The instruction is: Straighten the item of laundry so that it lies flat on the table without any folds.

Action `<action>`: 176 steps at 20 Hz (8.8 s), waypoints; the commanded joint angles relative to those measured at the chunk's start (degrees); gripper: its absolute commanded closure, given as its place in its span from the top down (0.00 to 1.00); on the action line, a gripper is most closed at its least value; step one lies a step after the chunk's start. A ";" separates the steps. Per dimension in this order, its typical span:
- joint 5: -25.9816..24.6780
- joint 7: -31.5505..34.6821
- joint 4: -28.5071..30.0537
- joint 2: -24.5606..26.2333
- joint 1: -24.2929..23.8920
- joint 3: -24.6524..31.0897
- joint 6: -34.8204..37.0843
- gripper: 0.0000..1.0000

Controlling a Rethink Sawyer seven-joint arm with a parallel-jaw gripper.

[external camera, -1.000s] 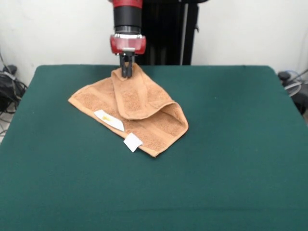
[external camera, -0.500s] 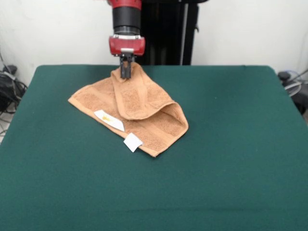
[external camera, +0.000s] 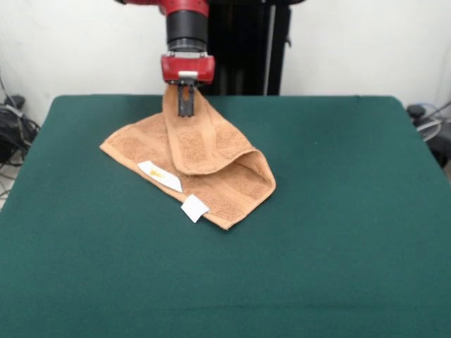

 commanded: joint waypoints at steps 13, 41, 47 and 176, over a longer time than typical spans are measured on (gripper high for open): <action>4.86 7.41 7.07 11.23 3.58 -1.12 -11.70 0.00; 20.72 12.84 13.57 -4.02 15.78 3.36 12.48 1.00; 21.39 13.16 13.70 -4.32 16.17 4.07 12.93 1.00; 44.83 11.62 -15.84 -20.61 32.08 3.81 78.77 1.00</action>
